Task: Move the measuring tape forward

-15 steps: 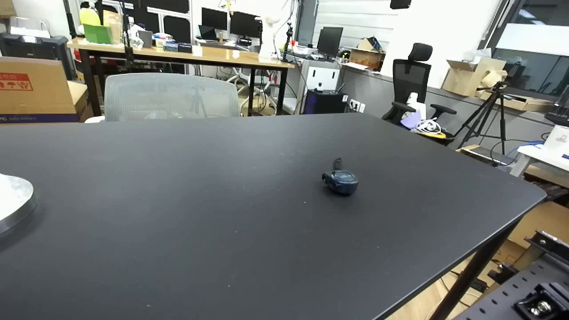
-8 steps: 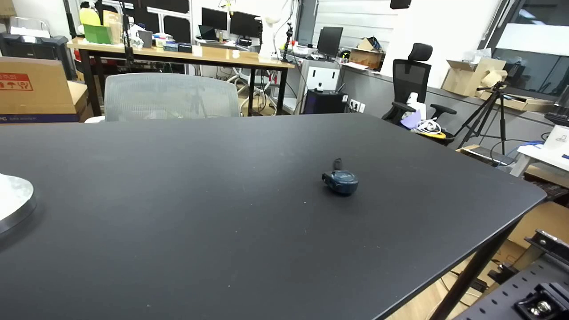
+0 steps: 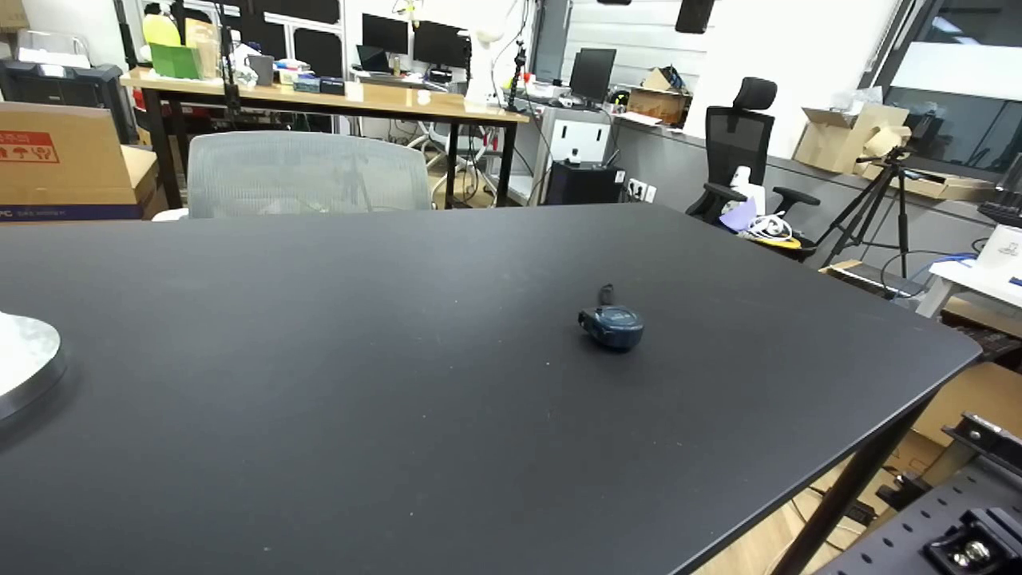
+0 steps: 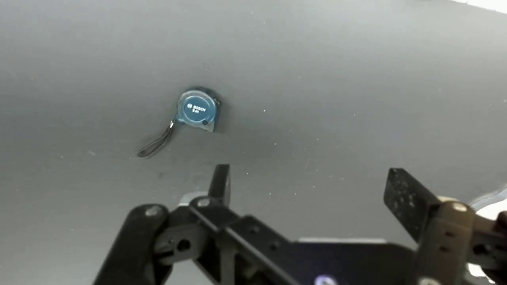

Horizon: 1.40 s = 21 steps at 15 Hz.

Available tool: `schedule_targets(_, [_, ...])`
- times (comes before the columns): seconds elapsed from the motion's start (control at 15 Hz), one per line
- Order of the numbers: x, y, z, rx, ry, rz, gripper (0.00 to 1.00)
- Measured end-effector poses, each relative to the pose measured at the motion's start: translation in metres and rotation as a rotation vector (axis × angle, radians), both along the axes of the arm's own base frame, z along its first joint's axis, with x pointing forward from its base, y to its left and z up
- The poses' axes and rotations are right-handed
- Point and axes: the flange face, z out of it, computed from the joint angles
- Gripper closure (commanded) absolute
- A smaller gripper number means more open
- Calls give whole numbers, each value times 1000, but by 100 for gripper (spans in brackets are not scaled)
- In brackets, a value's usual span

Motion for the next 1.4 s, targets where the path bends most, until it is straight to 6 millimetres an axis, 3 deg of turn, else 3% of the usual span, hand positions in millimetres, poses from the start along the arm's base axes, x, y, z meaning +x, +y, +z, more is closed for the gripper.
schedule_targets(0.53, [46,-26,-60,-146,-136,-9,0])
schedule_targets(1.07, [61,-52,-150,-186,39,-10,0])
schedule_targets(1.4, [72,-57,-177,-161,82,-34,0])
